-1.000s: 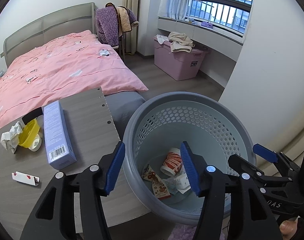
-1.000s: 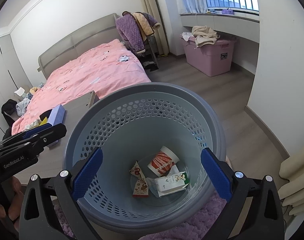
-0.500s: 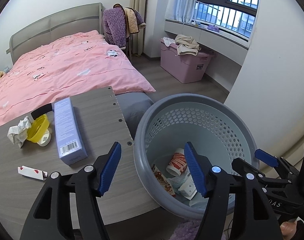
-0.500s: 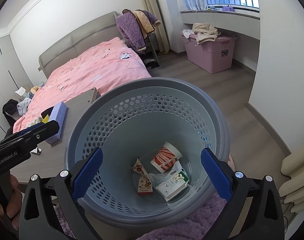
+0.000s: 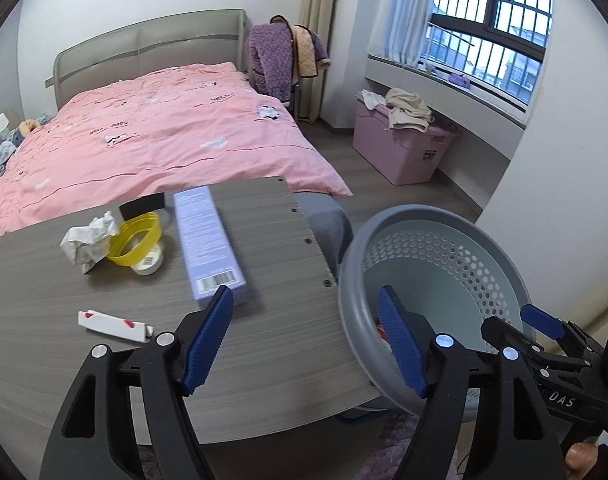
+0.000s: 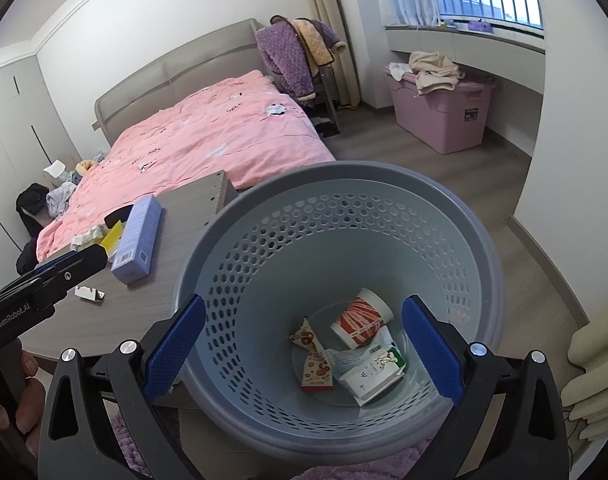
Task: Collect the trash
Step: 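Move both tools back from the basket toward the table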
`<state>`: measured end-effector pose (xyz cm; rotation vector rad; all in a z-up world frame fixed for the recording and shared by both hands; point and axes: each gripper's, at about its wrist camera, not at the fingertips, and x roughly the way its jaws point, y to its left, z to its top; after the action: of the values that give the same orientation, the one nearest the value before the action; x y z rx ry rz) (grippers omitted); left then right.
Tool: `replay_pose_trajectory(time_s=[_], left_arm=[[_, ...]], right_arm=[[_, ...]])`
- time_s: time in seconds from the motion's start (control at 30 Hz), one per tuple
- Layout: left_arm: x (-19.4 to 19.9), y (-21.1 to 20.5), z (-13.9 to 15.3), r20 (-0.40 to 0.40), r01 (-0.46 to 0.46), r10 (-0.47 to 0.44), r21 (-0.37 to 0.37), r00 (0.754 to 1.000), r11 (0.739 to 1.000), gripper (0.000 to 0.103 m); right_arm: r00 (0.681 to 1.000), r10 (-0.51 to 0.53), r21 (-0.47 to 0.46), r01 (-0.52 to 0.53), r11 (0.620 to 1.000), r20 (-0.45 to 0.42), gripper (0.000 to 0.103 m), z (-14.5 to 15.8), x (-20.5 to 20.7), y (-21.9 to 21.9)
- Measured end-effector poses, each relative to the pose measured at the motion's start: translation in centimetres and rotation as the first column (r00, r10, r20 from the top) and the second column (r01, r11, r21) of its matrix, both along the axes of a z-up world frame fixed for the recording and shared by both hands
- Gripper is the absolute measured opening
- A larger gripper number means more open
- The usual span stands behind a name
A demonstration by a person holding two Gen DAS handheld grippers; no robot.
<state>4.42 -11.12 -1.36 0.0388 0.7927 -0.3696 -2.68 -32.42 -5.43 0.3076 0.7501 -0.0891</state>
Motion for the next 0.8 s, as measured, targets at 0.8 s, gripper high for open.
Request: replay_pose_trajectory(time_s=[0.8], left_arm=[[-1.8, 11.5, 0.6, 0.027, -0.208, 0.208, -0.010, 0.978, 0.978, 0.076]], right_arm=[[0.980, 0.192, -0.024, -0.191, 0.981, 0.057, 0.097, 2.8, 1.7, 9.6]])
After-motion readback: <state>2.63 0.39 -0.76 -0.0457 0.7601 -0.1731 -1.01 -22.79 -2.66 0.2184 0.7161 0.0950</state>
